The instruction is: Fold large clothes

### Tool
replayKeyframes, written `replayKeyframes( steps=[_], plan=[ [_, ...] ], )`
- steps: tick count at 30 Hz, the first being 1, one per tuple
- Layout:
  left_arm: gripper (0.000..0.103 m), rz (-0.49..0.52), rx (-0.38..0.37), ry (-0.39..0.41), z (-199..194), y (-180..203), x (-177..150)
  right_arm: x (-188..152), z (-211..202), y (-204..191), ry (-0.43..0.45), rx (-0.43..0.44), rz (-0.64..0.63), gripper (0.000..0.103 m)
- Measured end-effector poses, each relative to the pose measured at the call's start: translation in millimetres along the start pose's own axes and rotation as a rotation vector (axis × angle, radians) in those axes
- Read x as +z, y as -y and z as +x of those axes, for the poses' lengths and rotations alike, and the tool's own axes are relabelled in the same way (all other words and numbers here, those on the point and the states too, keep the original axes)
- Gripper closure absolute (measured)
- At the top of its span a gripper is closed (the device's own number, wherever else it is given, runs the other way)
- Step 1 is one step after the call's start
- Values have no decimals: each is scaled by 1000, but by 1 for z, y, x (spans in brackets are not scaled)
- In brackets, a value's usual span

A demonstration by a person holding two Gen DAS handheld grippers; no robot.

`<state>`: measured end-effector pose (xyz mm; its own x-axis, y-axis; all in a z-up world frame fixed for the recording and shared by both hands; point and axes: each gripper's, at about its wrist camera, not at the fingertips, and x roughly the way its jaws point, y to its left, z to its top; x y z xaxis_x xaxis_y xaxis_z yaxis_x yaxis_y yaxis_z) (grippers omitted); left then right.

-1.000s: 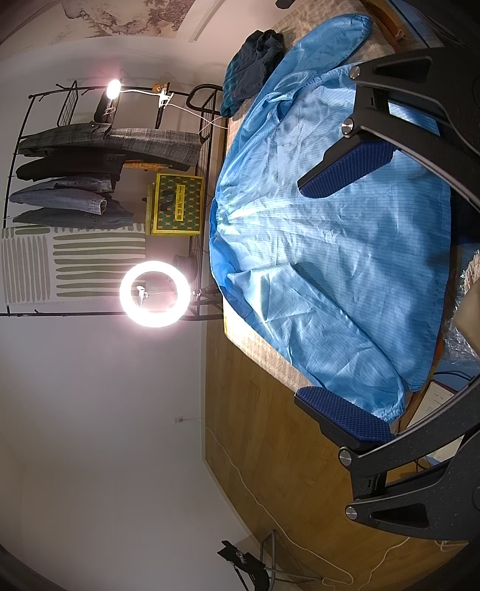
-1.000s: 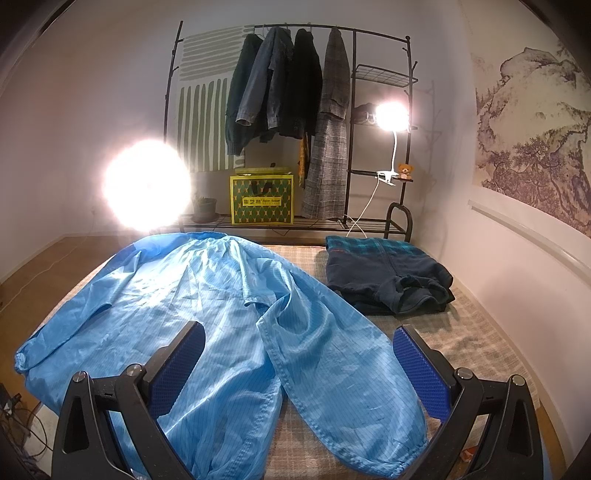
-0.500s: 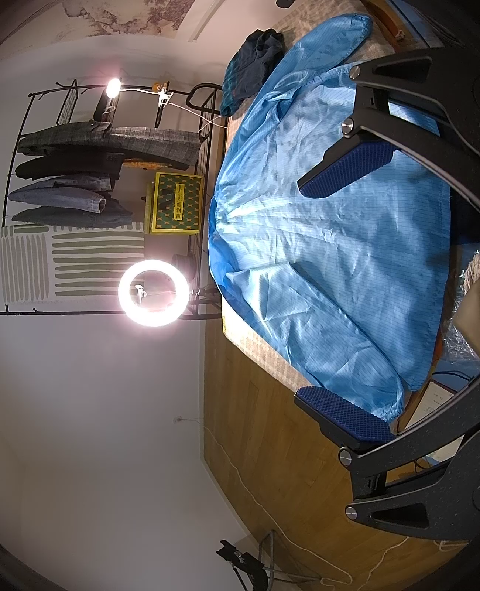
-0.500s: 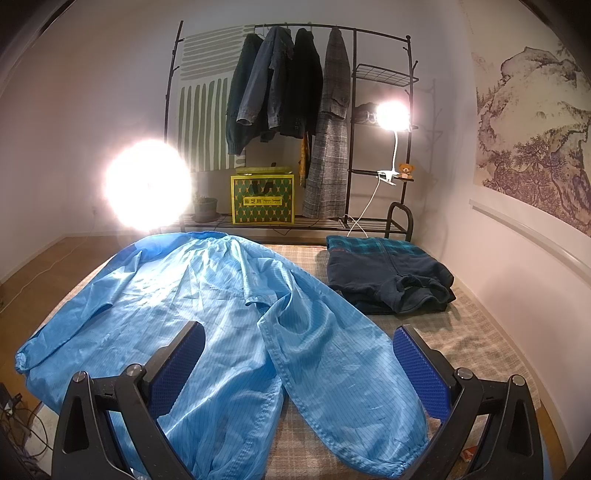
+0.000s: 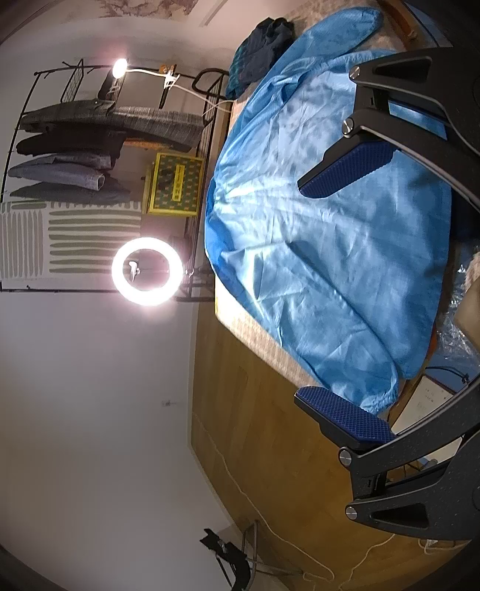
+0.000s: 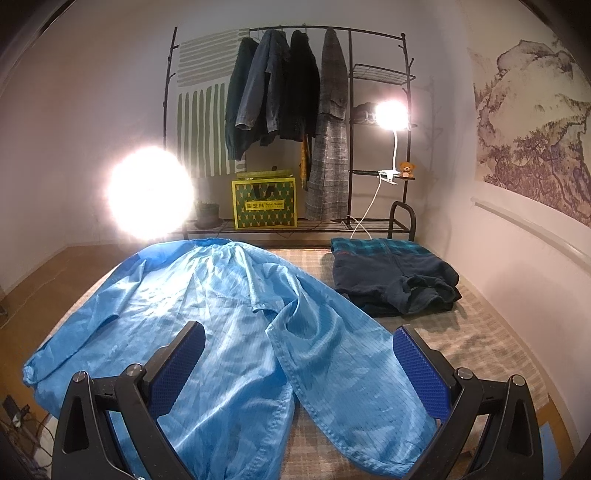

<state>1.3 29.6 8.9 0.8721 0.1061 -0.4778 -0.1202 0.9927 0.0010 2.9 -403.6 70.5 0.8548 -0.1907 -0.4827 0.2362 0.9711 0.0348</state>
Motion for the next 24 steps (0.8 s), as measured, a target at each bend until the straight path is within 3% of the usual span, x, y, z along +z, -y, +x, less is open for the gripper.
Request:
replayKeyframes(
  steps=[3, 8, 12, 17, 19, 24],
  plan=[
    [0, -17, 27, 10, 5, -11, 0, 5, 2, 1, 4, 28, 34, 0],
    [5, -106, -8, -32, 21, -45, 7, 16, 3, -11, 40, 139, 50, 0],
    [14, -160, 5, -86, 41, -87, 20, 32, 6, -43, 42, 198, -67, 0],
    [15, -258, 7, -156, 68, -137, 24, 49, 18, -95, 46, 289, -204, 0],
    [16, -264, 8, -201, 86, -154, 19, 53, 25, -112, 38, 330, -228, 1],
    [18, -326, 11, -352, 129, -186, -8, 56, 47, -153, -33, 439, -246, 14]
  ],
)
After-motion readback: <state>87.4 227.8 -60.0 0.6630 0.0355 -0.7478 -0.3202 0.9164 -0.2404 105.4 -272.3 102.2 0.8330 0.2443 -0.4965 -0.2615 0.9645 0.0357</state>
